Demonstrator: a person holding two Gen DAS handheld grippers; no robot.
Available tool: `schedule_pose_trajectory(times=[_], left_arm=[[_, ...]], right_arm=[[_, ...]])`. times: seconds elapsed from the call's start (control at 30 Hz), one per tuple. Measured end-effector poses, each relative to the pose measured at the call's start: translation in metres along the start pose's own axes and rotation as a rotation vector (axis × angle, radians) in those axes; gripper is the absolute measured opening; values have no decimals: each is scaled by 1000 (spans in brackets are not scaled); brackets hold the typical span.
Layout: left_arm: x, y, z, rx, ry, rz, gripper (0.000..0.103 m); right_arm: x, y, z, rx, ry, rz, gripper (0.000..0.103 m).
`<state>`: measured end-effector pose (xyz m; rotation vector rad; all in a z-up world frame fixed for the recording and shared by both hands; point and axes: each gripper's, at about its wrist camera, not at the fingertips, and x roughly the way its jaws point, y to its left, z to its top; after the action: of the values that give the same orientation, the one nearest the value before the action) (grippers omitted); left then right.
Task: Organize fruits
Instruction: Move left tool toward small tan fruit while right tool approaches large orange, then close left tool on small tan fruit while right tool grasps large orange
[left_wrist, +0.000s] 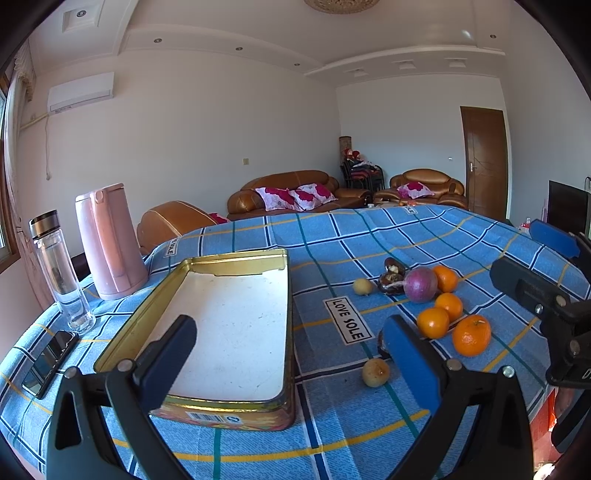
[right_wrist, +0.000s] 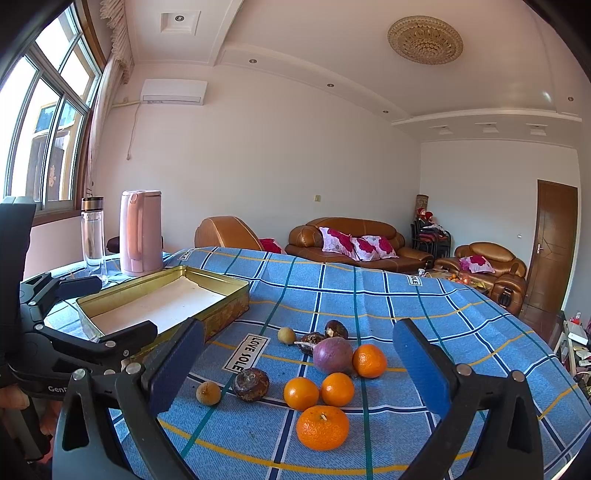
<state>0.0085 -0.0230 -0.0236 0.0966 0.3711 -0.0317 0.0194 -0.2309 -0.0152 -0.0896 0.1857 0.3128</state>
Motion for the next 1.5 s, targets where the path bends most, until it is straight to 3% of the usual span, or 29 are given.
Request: schedule_pose_trajectory(times=[0.47,0.9,0.97,1.03,1.17,1.27,1.33,1.4,1.5], left_arm=[[11,-14,-9,26,26,-21,103],[33,-45,-22,81,102,-102,103],[36,-47,-22,79,116,-113,103],[39,-48,-22,79,126,-128,103],[44,-50,-23,83,155,-159,101],[52,-54,-25,90,192,-183,94],[56,-56,-25,98,215,-207,78],[59,-60,-25,116,236,-209,76],[63,-64,-26,112,259,-231,74]], right_arm=[[4,-7,-12,-9,37,-18,102],[30,-36,-49,41,189,-49,101],[37,-38,-53,41,226,-47,99],[42,-40,-55,49,255,-25,87],[51,-37,-58,24,308,9,79],[61,-33,-61,-5,363,21,75],[67,-31,-64,-17,399,32,57],[71,-31,-68,-15,433,58,49],[69,-33,-69,-9,430,64,49]])
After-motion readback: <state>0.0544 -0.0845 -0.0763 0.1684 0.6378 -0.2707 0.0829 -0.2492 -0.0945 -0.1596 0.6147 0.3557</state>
